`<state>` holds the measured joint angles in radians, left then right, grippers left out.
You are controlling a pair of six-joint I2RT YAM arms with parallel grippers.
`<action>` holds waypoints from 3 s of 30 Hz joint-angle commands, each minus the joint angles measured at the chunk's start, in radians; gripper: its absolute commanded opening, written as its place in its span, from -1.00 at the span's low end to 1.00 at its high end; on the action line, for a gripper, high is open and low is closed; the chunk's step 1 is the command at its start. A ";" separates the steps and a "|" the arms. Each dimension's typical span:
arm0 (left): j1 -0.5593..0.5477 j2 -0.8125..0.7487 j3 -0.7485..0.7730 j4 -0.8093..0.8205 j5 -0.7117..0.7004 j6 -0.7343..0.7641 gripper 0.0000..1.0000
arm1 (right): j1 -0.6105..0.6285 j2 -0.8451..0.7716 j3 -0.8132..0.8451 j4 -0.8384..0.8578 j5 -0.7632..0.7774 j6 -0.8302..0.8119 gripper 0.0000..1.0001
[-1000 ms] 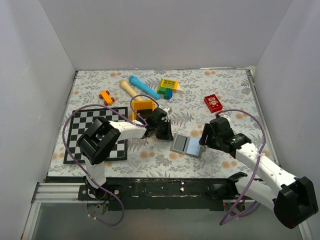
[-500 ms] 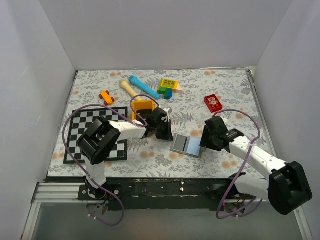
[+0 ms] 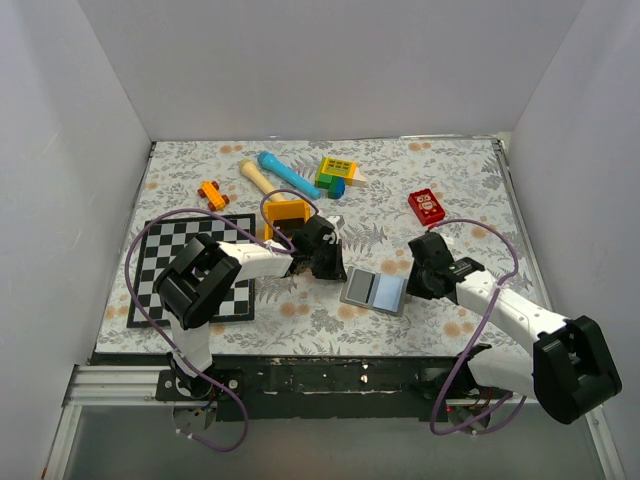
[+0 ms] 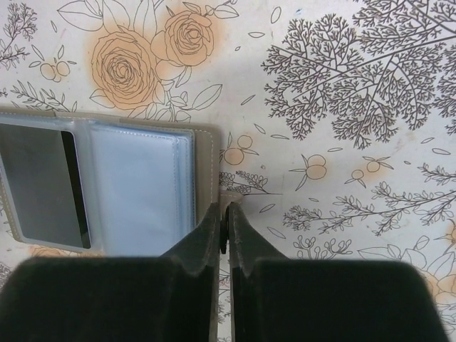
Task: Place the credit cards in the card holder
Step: Close the card holder at the center of the board.
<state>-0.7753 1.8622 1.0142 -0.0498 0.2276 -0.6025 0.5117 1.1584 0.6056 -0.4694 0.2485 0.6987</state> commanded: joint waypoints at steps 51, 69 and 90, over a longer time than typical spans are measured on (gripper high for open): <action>-0.010 -0.006 -0.069 -0.025 0.001 -0.016 -1.00 | 0.086 -0.163 -0.016 0.385 -0.347 -0.100 0.17; -0.012 -0.008 -0.063 -0.035 0.001 -0.008 -1.00 | 0.079 -0.192 -0.162 0.304 -0.011 0.013 -0.36; -0.012 0.008 -0.049 -0.033 0.013 -0.006 -1.00 | 0.079 0.149 -0.119 0.620 -0.411 -0.082 0.09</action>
<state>-0.7753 1.8530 0.9752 0.0051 0.2417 -0.6312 0.5892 1.2888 0.4881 0.0490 -0.1371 0.6014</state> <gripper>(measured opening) 0.009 0.510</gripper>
